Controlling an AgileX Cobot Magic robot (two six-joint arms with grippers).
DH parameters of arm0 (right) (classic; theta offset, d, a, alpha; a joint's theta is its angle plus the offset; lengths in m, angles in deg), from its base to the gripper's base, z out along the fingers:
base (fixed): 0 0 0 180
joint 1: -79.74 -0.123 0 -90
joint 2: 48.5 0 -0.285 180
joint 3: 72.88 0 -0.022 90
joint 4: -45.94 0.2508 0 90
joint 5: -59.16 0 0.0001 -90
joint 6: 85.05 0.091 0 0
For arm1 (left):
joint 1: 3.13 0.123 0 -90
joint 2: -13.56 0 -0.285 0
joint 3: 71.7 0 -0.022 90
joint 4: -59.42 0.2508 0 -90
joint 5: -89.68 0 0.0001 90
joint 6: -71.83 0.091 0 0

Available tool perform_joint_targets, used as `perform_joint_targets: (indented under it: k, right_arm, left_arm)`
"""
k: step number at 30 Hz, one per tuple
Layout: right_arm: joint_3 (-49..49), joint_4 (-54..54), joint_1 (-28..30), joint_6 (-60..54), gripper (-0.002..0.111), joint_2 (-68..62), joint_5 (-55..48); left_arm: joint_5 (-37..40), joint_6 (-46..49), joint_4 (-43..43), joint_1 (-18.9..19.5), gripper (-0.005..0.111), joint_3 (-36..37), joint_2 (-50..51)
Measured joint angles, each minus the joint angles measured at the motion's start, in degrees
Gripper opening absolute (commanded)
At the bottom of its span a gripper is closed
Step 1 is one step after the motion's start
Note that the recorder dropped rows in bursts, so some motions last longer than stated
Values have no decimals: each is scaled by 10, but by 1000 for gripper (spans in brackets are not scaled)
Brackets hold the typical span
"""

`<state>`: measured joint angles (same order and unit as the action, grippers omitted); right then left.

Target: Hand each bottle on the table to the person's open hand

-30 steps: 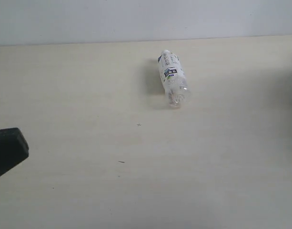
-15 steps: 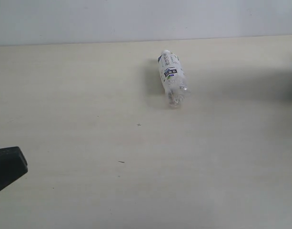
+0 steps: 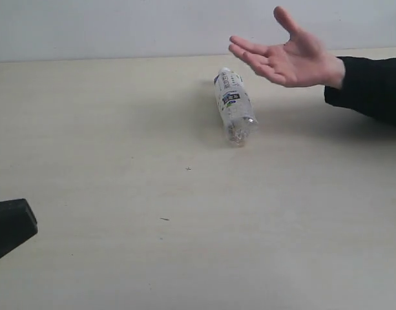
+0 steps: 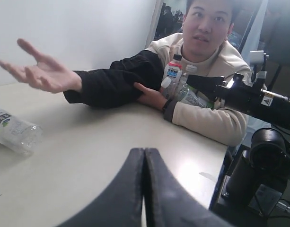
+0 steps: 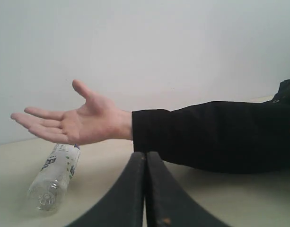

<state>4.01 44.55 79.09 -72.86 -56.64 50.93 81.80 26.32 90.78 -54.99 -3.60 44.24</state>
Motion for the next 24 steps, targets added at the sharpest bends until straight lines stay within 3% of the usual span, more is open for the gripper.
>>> perform_joint_targets:
  k: [5, 18, 24]
  right_arm:
    - [0, 0, 0, 0, 0, 0, 0]
    - [0, 0, 0, 0, 0, 0, 0]
    - [0, 0, 0, 0, 0, 0, 0]
  left_arm:
    - [3, -11, 0, 34, 0, 0, -41]
    - [23, -55, 0, 299, 0, 65, -165]
    - [35, -55, 0, 376, 0, 89, -215]
